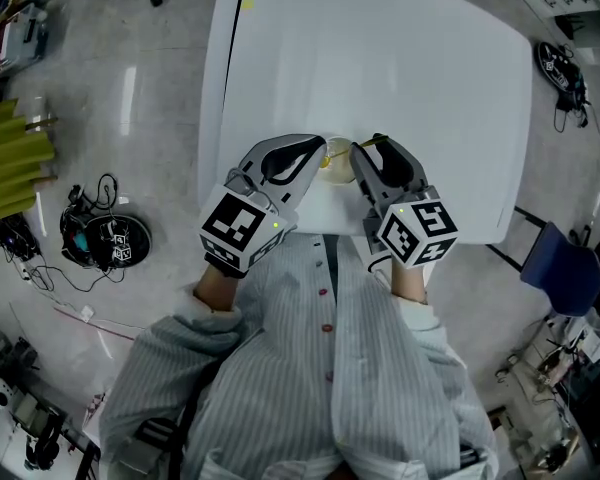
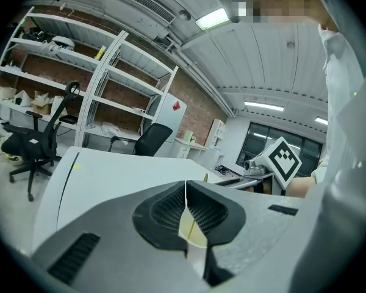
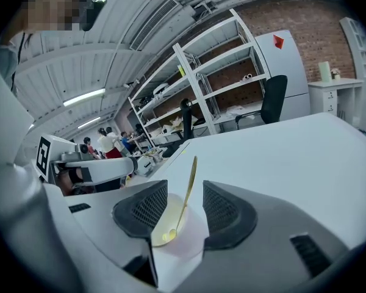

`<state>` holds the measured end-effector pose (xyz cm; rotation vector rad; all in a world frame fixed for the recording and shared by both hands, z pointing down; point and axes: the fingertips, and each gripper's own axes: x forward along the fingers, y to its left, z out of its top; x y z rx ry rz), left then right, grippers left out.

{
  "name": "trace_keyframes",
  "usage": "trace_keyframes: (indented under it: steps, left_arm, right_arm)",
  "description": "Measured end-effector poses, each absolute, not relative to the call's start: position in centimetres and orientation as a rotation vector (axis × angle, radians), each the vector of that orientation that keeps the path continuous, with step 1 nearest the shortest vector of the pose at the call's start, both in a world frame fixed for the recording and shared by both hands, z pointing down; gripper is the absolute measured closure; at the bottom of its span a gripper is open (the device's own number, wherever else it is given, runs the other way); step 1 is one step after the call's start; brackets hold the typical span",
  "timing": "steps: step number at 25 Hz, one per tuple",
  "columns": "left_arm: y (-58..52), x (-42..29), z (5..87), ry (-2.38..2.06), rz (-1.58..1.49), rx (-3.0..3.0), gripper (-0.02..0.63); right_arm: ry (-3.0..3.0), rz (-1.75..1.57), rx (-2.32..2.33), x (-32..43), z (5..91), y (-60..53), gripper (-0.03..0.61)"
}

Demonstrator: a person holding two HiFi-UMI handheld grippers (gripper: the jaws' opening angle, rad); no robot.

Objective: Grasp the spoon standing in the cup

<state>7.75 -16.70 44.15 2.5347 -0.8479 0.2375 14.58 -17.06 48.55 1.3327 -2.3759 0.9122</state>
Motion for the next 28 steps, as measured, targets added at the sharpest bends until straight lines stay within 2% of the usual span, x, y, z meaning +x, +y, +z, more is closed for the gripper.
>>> trace_keyframes:
  steps: [11, 19, 28]
  left_arm:
    - [-16.77, 7.88, 45.09, -0.835, 0.255, 2.521, 0.6]
    - [-16.68, 7.34, 45.07, -0.843, 0.246, 2.516, 0.6]
    - [-16.53, 7.57, 44.97, -0.843, 0.245, 2.515, 0.6]
  right_arm:
    - [-2.375, 0.899, 1.336, 14.25, 49.22, -16.89, 0.419]
    - [-2.359, 0.858, 1.346, 14.13, 49.15, -16.96, 0.501]
    - [-2.359, 0.836, 1.329, 14.35, 48.96, -16.87, 0.548]
